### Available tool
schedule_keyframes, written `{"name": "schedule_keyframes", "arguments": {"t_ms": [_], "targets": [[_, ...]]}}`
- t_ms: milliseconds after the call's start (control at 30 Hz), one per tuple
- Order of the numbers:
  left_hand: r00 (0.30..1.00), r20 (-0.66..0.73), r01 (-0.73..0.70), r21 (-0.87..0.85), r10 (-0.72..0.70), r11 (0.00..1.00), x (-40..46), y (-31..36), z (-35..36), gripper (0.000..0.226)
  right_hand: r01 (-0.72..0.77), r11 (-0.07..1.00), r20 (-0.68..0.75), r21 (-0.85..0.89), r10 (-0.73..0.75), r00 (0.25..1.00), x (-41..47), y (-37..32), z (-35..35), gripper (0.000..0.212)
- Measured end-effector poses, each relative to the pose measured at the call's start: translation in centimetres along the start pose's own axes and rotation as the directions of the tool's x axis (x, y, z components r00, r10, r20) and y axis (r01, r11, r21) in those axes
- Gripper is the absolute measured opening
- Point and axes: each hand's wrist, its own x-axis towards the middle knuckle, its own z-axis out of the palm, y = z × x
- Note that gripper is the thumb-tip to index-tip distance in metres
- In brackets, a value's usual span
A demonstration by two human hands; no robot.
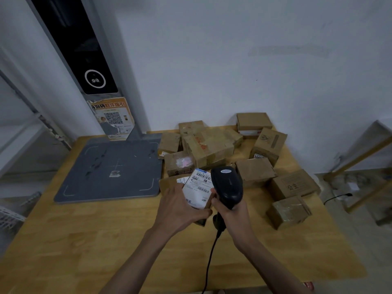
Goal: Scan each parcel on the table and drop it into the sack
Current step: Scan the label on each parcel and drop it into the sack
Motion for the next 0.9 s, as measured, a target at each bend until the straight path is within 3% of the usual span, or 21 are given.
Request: {"name": "schedule_keyframes", "arguments": {"t_ms": [67, 233, 367, 433, 500, 667, 900], "targets": [[0.999, -0.035, -0.041, 0.044, 0.042, 0.998, 0.4, -0.5, 0.0, 0.078, 0.024, 0.998, 0.07, -0.063, -0.019, 0.997, 0.4, -0.7, -0.5, 0.032], [0.992, -0.112, -0.048, 0.145, 0.065, 0.988, 0.9, -1.4, -1.5, 0.092, 0.06, 0.94, 0.197, -0.336, 0.007, 0.98, 2.7, -2.3, -3.4, 0.013], [0.991, -0.063, -0.101, 0.212, 0.117, 0.972, 1.2, -1.9, -2.8, 0.098, 0.175, 0.791, 0.321, -0.587, 0.028, 0.947, 3.5, -2.6, -5.8, 0.028], [0.987, 0.006, -0.157, 0.26, 0.161, 0.953, 1.3, -2.0, -3.2, 0.101, 0.227, 0.714, 0.36, -0.662, 0.037, 0.932, 3.5, -2.4, -6.2, 0.052], [0.978, 0.076, -0.208, 0.316, 0.194, 0.926, 1.3, -2.1, -3.4, 0.105, 0.289, 0.651, 0.415, -0.702, 0.044, 0.909, 3.3, -2.2, -6.2, 0.064], [0.943, 0.214, -0.32, 0.365, 0.256, 0.874, 1.4, -2.2, -3.5, 0.107, 0.401, 0.514, 0.508, -0.759, 0.081, 0.858, 1.9, -1.7, -5.2, 0.061], [0.916, 0.25, -0.396, 0.419, 0.315, 0.817, 1.5, -1.8, -2.5, 0.109, 0.482, 0.43, 0.557, -0.764, 0.062, 0.828, 1.3, -0.7, -5.1, 0.064]]}}
